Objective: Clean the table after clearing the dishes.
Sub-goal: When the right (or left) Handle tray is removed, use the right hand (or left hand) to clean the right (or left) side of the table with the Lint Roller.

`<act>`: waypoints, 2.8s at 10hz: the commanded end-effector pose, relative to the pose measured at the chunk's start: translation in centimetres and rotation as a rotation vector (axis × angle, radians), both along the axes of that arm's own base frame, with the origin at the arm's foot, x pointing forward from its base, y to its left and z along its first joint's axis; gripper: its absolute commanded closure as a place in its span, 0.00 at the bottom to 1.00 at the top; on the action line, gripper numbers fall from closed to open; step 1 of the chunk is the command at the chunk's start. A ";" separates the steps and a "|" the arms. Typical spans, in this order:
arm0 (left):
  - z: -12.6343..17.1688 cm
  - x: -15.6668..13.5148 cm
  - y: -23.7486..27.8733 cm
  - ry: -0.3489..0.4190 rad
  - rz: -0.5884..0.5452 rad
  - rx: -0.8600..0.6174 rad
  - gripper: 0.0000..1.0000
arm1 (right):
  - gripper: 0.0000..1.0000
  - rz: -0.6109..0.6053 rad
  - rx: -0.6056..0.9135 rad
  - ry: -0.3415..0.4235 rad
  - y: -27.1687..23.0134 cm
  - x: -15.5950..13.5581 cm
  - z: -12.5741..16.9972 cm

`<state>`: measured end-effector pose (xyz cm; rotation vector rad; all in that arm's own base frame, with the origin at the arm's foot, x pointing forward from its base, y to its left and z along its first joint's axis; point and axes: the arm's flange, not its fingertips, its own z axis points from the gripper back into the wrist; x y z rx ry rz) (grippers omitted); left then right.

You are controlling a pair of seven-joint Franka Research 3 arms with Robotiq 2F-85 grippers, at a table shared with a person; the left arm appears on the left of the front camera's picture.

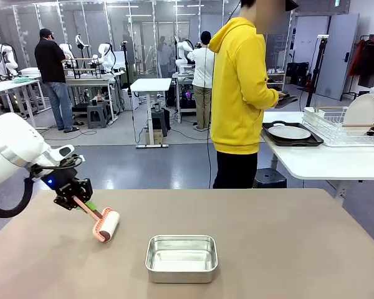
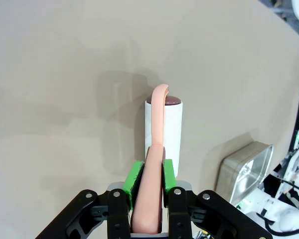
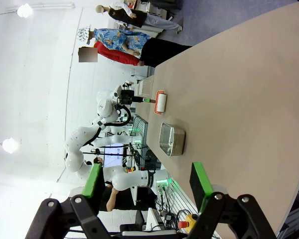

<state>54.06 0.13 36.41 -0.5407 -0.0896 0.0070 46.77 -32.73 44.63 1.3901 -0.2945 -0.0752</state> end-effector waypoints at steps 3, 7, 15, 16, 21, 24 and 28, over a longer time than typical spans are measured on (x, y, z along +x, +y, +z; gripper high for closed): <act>-3.9 -1.9 6.2 0.014 0.046 0.134 0.78 | 0.13 -0.004 0.013 -0.003 0.6 -0.5 0.3; -3.4 -2.7 12.0 0.036 0.126 0.212 0.78 | 0.13 -0.004 0.013 -0.003 0.6 -0.5 0.3; -0.5 -4.8 17.4 0.102 0.259 0.403 0.78 | 0.13 -0.004 0.013 -0.003 0.6 -0.5 0.3; 0.2 -5.2 17.2 0.106 0.268 0.442 0.78 | 0.13 -0.004 0.013 -0.003 0.6 -0.5 0.3; 4.8 -6.7 15.0 0.101 0.303 0.514 0.78 | 0.13 -0.004 0.013 -0.003 0.6 -0.5 0.3; 10.6 -8.5 11.8 0.060 0.256 0.553 0.78 | 0.13 -0.004 0.013 -0.003 0.6 -0.5 0.3; 17.8 -10.8 8.1 0.027 0.313 0.701 0.78 | 0.13 -0.004 0.013 -0.003 0.6 -0.5 0.3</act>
